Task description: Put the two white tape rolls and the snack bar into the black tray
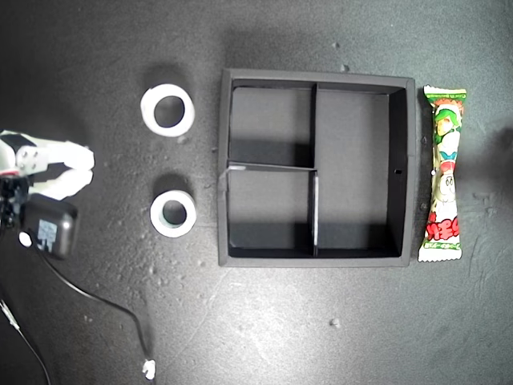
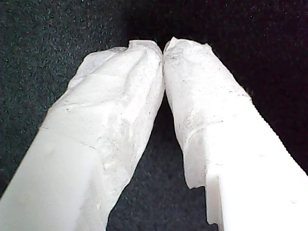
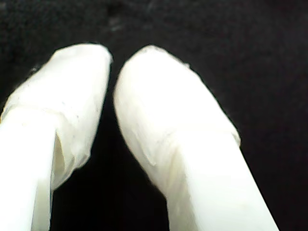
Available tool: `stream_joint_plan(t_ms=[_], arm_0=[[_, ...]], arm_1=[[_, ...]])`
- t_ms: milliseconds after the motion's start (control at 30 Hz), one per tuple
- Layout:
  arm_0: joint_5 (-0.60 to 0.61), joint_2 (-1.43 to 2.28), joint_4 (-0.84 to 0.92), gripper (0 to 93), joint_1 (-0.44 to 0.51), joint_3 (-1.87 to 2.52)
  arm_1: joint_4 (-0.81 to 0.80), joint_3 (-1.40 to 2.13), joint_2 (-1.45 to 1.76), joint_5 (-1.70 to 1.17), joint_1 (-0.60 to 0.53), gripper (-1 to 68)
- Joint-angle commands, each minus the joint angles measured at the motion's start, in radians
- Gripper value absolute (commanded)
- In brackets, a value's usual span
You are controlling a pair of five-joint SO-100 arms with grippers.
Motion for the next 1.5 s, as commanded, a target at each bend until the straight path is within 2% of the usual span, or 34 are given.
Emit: stream_joint_plan(t_ms=[0,133,200,300,400,533,667,767,867,967,1167,1333,1467], arm_0=[[0.054,0.046,-0.078,0.2,0.017,-0.008],[0.179,0.046,-0.156,7.4,0.037,-0.133],[0.235,0.046,-0.259,12.4,0.035,-0.149],[0.224,0.048,-0.359,18.5,-0.014,-0.118],[0.198,0.048,-0.380,19.4,-0.035,-0.087],[0.201,0.048,-0.422,19.1,-0.018,-0.054],[0.212,0.048,-0.431,19.0,-0.014,-0.063],[0.235,0.044,-0.453,18.4,0.006,-0.103],[0.265,-0.032,-0.480,17.9,0.006,-0.175],[0.296,-0.233,-0.497,18.0,-0.002,-0.301],[0.328,-0.746,-0.466,18.5,-0.054,-0.571],[0.354,-1.063,-0.433,17.6,-0.058,-0.762],[0.368,-1.256,-0.413,16.7,-0.067,-0.859]], arm_1=[[-0.075,0.012,0.002,-0.049,-0.063,-0.2],[-0.120,0.005,0.000,-0.201,-0.138,-0.2],[-0.170,0.000,0.000,-0.249,-0.195,-0.2],[-0.327,0.011,0.002,-0.235,-0.261,-0.2],[-0.403,0.011,0.002,0.092,-0.230,-0.3],[-0.417,0.011,0.002,0.531,-0.201,-0.4],[-0.382,0.011,0.002,0.621,-0.175,-0.4],[-0.390,0.011,0.002,0.453,-0.192,-0.4],[-0.505,0.011,0.002,0.147,-0.160,-0.4],[-0.623,0.008,0.002,-0.064,-0.216,-0.3],[-0.669,-0.052,0.002,-0.247,-0.321,-0.2],[-0.600,-0.163,-0.011,-0.374,-0.383,0.1],[-0.495,-0.267,-0.012,-0.431,-0.414,5.4]])
